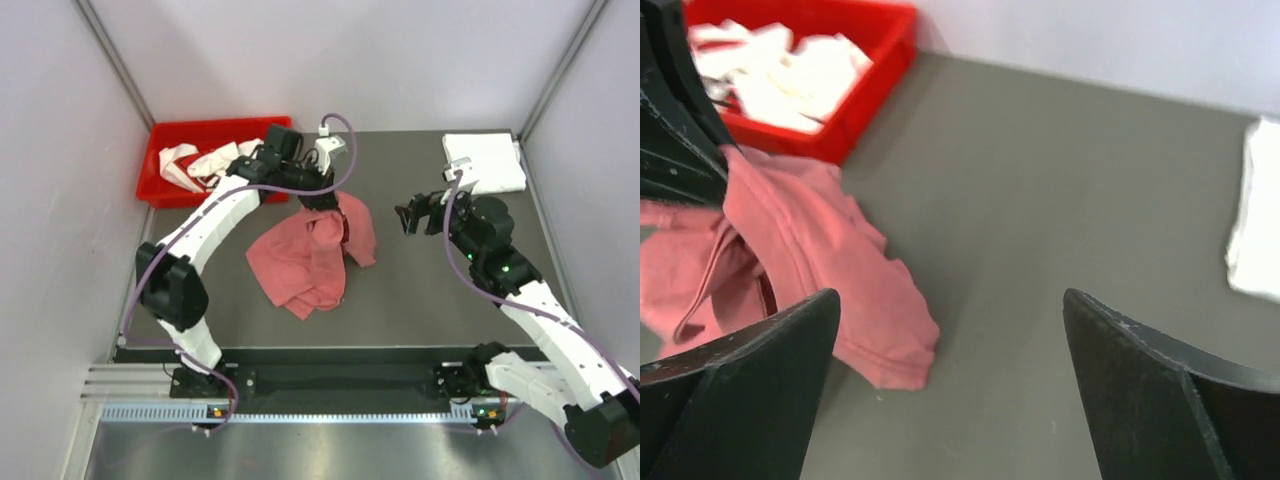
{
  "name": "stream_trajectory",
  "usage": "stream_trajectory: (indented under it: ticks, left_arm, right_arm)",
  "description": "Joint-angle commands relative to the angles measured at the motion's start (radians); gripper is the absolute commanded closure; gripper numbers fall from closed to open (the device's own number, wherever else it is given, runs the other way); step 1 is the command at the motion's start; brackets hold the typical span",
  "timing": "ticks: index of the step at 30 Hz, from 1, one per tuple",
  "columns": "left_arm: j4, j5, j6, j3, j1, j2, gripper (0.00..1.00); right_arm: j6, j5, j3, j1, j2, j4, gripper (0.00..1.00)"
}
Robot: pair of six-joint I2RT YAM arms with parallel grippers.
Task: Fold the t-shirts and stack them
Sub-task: Move the tshirt to the center of the board, then flatten the tshirt out
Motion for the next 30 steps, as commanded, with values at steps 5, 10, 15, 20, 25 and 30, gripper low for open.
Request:
stream_trajectory:
  ticks: [5,10,15,20,25,30]
  left_arm:
    - [0.243,-0.329,-0.024,0.185,0.113,0.231,0.94]
    - [0.189,-0.461,-0.004,0.358,0.132,0.352,0.32]
    - [0.135,-0.324,-0.019,0.206,0.132,0.195,0.01]
    - [0.146,-0.250,0.067,-0.241,0.124,-0.081,0.04]
    - [0.138,-0.334,0.180,-0.572,0.045,-0.204,0.07]
    - [0.209,-0.466,0.289,-0.727,-0.012,-0.224,0.06]
  right_arm:
    - [0.036,0.160,0.036,0.014,0.144,-0.141,0.23]
    - [0.056,0.066,0.019,0.022,0.253,-0.040,0.27]
    - [0.007,0.110,0.103,0.063,0.454,-0.040,0.17]
    - [-0.004,0.095,0.233,0.063,0.653,-0.086,0.16]
    - [0.047,0.066,0.347,0.052,0.781,-0.091,0.16]
    - [0.090,0.012,0.431,0.051,0.879,-0.127,0.28]
